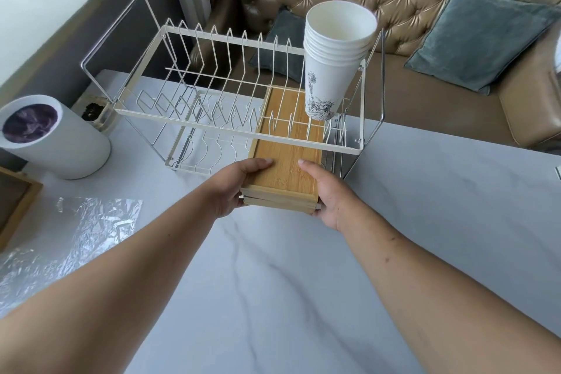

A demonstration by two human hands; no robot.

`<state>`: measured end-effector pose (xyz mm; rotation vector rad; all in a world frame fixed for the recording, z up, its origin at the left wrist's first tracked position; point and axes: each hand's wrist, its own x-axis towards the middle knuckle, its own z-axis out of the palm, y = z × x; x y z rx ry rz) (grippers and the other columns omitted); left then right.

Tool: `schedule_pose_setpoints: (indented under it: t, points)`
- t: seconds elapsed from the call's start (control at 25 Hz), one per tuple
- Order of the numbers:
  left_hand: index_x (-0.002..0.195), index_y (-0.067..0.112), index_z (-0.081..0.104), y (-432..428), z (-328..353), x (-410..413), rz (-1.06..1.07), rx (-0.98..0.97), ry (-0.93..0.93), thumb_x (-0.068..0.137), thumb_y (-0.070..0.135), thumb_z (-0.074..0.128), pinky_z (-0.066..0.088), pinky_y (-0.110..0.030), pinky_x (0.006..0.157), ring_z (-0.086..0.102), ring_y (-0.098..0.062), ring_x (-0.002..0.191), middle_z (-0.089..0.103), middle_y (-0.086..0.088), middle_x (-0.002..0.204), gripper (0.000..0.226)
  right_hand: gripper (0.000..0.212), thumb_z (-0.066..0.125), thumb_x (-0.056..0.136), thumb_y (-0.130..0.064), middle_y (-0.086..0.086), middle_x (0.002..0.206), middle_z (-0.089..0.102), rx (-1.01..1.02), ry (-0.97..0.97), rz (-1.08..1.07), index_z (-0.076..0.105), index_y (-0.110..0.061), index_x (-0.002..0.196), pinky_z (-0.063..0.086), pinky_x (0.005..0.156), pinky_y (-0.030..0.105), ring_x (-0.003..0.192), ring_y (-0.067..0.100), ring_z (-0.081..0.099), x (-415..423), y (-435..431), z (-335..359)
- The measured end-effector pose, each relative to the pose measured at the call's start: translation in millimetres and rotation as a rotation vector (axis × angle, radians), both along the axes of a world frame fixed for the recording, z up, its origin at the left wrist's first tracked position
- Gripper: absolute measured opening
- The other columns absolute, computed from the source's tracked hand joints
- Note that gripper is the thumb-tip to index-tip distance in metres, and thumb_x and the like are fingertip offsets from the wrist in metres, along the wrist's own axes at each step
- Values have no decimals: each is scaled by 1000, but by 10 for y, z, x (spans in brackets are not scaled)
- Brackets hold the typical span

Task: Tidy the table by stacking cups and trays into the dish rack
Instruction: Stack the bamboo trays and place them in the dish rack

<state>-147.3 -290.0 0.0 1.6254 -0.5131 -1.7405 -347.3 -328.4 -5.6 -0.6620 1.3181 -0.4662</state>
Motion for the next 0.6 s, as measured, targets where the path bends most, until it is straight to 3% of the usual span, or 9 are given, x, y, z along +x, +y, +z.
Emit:
schedule_pose_setpoints:
  t: [0.08, 0.16, 0.28, 0.36, 0.48, 0.6]
  points:
    - [115, 22, 76, 4, 10, -6, 10, -1, -10, 66, 48, 85, 55, -36, 84, 73, -22, 97, 80, 0, 102, 56, 55, 81, 57, -56, -4, 97, 81, -19, 5, -12, 75, -28, 103, 52, 98, 46, 102, 25, 71, 0, 26, 3]
    - [116, 18, 76, 21, 13, -23, 38, -32, 0, 73, 43, 80, 58, -37, 86, 74, -21, 95, 81, -2, 103, 50, 62, 80, 57, -52, -2, 109, 79, -66, 19, -39, 71, -25, 112, 50, 106, 51, 109, 25, 70, 1, 80, -12]
    - [106, 18, 74, 107, 17, -70, 47, -165, 36, 84, 33, 68, 59, -24, 66, 76, -9, 80, 81, 4, 93, 28, 69, 79, 59, -55, -5, 124, 71, -112, 30, -105, 66, -28, 121, 43, 112, 51, 121, 22, 63, 35, 192, -6]
    - [100, 24, 74, 196, -8, -99, 69, -203, 33, 86, 31, 65, 53, -20, 68, 74, -1, 77, 80, 10, 91, 19, 60, 76, 67, -53, -10, 124, 69, -113, 34, -135, 65, -30, 122, 42, 109, 45, 121, 18, 59, 70, 243, -14]
    - [86, 38, 79, 289, -56, -139, 120, -175, 19, 85, 36, 65, 44, -26, 77, 69, 7, 71, 75, 15, 90, 14, 37, 73, 77, -48, -16, 114, 68, -110, 37, -168, 65, -32, 110, 41, 98, 39, 115, 13, 59, 118, 293, -40]
    - [104, 35, 71, 326, -61, -157, 112, -152, 5, 89, 41, 63, 42, -28, 80, 69, 11, 73, 76, 23, 86, 18, 19, 70, 86, -44, -17, 109, 67, -113, 59, -185, 66, -32, 100, 39, 94, 36, 108, 8, 59, 135, 319, -74]
